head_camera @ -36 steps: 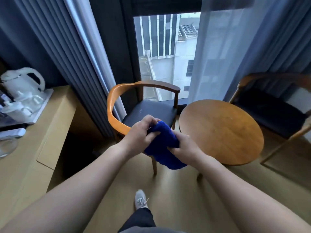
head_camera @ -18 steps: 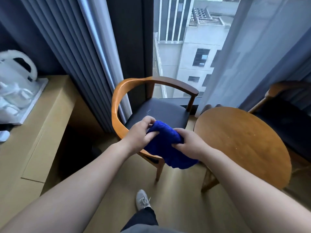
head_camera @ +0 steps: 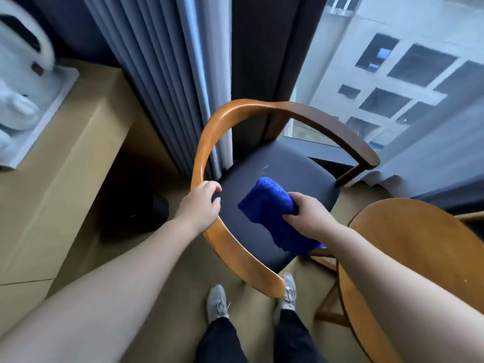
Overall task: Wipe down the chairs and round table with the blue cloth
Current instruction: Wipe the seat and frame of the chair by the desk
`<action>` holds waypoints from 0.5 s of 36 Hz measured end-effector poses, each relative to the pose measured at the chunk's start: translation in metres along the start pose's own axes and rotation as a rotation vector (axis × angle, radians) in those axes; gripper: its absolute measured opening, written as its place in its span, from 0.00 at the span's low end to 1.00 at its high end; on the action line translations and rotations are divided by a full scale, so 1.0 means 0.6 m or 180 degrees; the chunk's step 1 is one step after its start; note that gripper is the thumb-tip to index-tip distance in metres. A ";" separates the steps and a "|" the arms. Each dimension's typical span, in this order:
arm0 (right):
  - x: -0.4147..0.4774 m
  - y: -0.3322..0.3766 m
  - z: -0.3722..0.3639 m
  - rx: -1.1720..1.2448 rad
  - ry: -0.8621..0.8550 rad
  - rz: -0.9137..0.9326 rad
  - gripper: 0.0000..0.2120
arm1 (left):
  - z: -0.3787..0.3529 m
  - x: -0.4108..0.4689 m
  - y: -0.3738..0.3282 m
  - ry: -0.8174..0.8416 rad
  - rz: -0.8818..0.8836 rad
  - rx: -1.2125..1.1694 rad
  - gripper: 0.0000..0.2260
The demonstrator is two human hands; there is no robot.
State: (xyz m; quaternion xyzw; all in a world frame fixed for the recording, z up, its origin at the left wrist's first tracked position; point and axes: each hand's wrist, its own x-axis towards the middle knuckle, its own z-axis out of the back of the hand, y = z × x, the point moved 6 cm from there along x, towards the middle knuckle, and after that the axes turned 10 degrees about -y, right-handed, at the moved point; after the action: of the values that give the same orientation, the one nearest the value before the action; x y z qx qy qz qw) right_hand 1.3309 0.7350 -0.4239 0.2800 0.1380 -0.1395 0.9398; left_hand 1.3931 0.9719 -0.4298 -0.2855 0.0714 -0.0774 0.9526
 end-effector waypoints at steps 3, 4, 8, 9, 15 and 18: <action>0.093 -0.005 -0.035 -0.0065 0.0177 0.0116 0.11 | -0.037 0.031 0.054 -0.0220 0.0284 0.0348 0.11; 0.125 -0.008 -0.049 -0.0097 0.0234 0.0161 0.11 | -0.049 0.039 0.070 -0.0317 0.0411 0.0423 0.12; 0.239 -0.019 -0.113 -0.0189 0.0406 0.0277 0.08 | -0.111 0.070 0.132 -0.0495 0.0885 0.0667 0.19; 0.264 -0.022 -0.131 -0.0218 0.0436 0.0300 0.08 | -0.128 0.076 0.145 -0.0501 0.0977 0.0707 0.20; 0.385 -0.033 -0.220 -0.0533 0.0499 0.0425 0.08 | -0.198 0.087 0.186 -0.0704 0.1342 0.0568 0.24; 0.431 -0.014 -0.241 -0.0876 0.0342 0.0467 0.08 | -0.198 0.088 0.186 -0.0778 0.1261 0.0645 0.24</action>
State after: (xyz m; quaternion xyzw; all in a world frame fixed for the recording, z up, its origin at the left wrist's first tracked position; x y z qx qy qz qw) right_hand 1.5401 0.7620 -0.6319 0.1650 0.1851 -0.0351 0.9682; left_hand 1.4353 0.9907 -0.5950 -0.1762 0.0022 0.1392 0.9745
